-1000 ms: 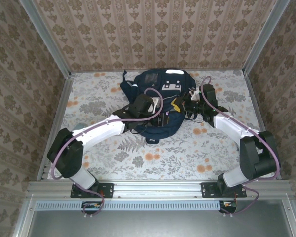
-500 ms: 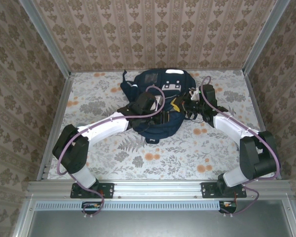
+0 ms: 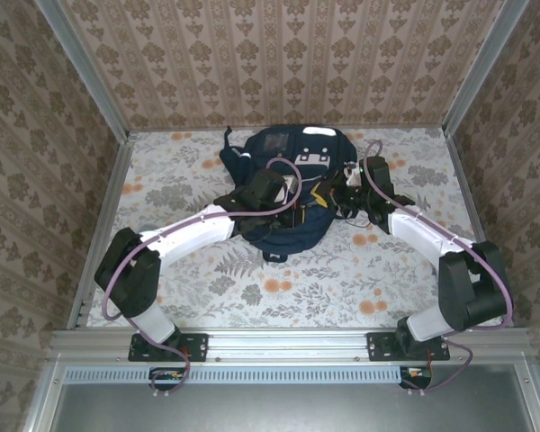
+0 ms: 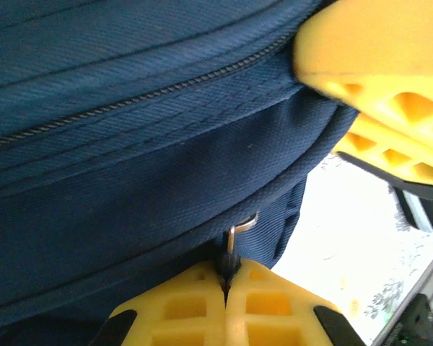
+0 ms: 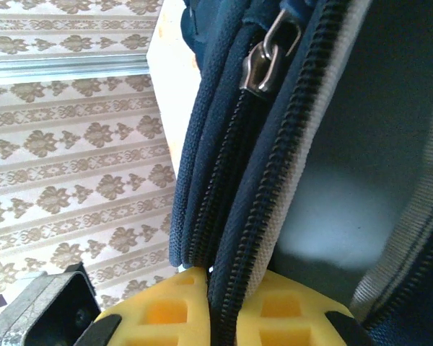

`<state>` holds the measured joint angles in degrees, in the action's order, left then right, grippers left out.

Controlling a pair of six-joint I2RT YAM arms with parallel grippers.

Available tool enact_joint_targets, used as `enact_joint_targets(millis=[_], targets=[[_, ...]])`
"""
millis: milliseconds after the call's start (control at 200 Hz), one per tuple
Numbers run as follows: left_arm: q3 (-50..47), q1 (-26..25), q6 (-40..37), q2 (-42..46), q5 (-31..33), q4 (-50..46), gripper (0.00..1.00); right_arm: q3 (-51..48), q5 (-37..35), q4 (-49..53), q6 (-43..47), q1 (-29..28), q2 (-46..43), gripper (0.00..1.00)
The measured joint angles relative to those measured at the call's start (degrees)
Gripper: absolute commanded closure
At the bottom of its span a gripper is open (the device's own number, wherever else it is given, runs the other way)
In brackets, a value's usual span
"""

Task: Pack books, pencil case, and school supplies into a backpack

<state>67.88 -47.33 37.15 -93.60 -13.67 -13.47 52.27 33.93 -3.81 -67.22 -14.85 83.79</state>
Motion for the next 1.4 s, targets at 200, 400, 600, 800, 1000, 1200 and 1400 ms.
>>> enact_joint_targets(millis=[200,400,600,800,1000,1200,1400], targets=[[-4.3,2.2,-3.4,5.9,4.5,-6.3,1.0,-1.4,-3.5,2.8,1.0,0.1,-4.9,1.0],[-9.0,9.7,-6.0,8.5,7.1,-9.6,1.0,-2.6,-4.2,4.0,1.1,0.4,-7.1,1.0],[-9.4,14.4,-9.7,8.4,8.2,-9.1,1.0,-3.2,-3.9,4.4,1.6,1.0,-7.3,1.0],[-9.0,17.3,-13.7,7.4,8.4,-7.6,1.0,-3.2,-2.6,4.6,3.1,2.1,-7.2,1.0],[-11.3,18.0,-15.3,11.1,9.2,-7.1,1.0,-1.2,-0.2,6.3,6.0,2.8,-3.9,1.0],[-18.9,18.8,-13.6,24.0,12.3,-7.2,1.0,2.4,3.1,7.3,9.2,3.1,1.1,1.0],[-21.6,20.0,-12.2,28.3,14.0,-10.7,0.96,4.1,4.1,9.0,12.0,3.5,3.3,1.0]])
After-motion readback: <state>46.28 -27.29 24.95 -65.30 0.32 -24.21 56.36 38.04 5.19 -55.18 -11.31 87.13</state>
